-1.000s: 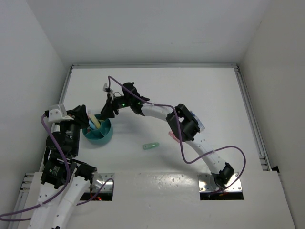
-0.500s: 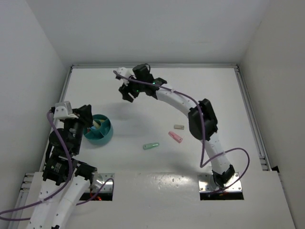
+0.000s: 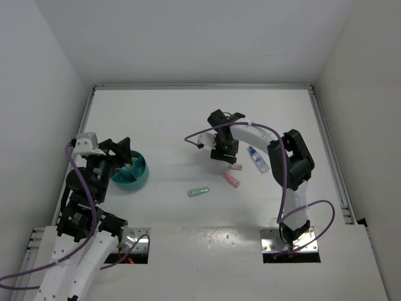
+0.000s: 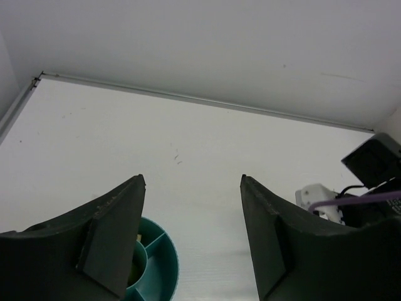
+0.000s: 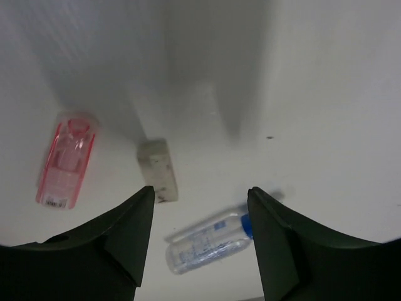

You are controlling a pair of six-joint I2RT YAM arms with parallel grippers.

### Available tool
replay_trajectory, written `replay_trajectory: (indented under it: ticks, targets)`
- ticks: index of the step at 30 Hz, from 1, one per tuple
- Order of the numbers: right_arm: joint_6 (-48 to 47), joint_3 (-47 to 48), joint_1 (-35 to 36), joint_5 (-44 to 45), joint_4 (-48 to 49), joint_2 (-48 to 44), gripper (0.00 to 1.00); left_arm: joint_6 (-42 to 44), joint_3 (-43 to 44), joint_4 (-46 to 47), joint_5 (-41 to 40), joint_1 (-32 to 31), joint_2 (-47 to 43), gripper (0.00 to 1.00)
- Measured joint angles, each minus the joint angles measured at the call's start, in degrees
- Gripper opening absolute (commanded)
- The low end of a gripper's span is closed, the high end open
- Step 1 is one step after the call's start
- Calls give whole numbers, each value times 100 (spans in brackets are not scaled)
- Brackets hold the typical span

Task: Sort the stationery into containers
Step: Pick up the stationery from the center of the board.

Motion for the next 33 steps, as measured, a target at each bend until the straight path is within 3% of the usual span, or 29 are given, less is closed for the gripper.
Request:
replay_trajectory:
  ticks: [24,31,32,33]
  targets:
    - [-13,-518,46,4,20,144,57,20,-4,2,136,0,140,69]
    - [138,-503,114,-61,-11,376,51,20,-4,2,173,0,144,69]
    - [160,-503,122,-59,-15,376,49,20,-4,0,177,0,144,69]
    - [186,-503,129,-57,-15,378,39,20,-4,2,181,0,144,69]
